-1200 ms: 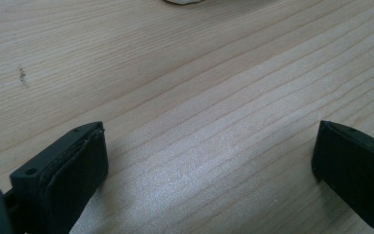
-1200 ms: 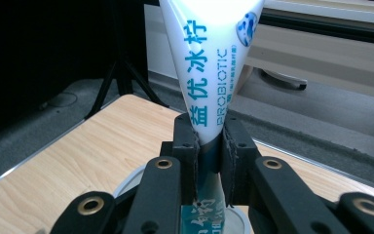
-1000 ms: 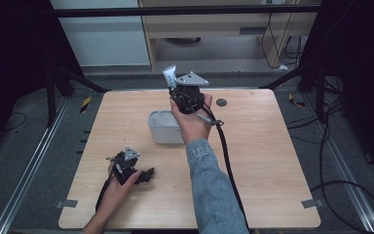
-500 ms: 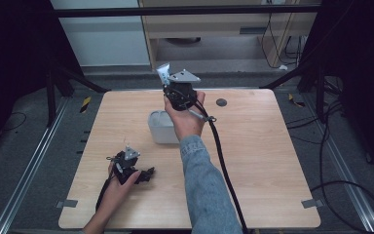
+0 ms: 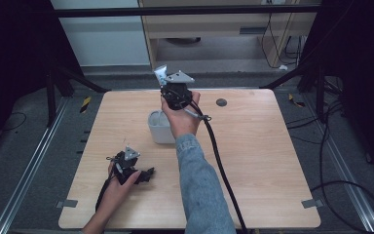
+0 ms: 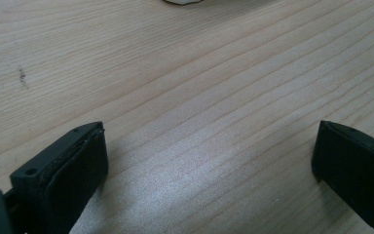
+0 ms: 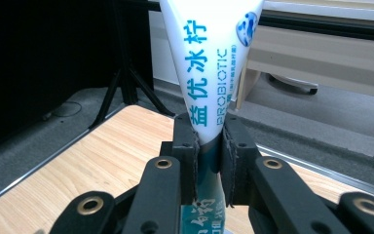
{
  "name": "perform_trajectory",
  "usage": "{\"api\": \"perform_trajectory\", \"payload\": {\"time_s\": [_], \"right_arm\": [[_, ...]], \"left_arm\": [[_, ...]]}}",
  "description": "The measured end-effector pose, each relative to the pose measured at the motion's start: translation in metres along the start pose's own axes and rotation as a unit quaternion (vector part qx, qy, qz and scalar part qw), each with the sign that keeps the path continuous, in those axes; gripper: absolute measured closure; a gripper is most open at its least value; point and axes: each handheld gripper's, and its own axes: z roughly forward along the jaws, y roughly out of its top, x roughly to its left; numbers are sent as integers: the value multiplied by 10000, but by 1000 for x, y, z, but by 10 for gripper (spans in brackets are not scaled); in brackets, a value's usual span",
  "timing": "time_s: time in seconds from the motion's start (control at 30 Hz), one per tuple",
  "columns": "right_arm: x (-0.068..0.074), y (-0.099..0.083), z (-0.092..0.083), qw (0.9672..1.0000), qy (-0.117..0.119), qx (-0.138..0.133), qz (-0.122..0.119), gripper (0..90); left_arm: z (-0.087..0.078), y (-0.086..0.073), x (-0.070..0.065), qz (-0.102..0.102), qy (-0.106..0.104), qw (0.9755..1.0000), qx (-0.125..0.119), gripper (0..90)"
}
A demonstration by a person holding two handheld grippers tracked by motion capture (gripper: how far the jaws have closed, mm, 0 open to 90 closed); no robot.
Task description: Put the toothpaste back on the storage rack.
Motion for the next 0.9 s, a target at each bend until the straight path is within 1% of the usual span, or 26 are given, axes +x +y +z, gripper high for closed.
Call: {"api": "perform_trajectory", "payload": {"time_s": [0.13,0.17,0.33,0.37,0.57,0.9], "right_arm": [[1,-2,4,10000,16,16,45,787],[2,-3,7,10000,23,17,10,787],[4,-5,10,10000,56,57,1,787],[4,-6,11,10000,35,38,-58,787],[5,-10,14,9999,39,86,-51,786],[0,-22,26,9997,-34,241,-24,786]], "left_arm": [[0,0,0,-1,0,10000,0,0],[0,0,0,-1,0,10000,2,0],[0,0,0,0,-1,10000,0,0],[0,0,0,0,0,10000,1,0],[0,0,0,1,-2,10000,1,0],[0,0,0,4,-5,10000,-1,0]]}}
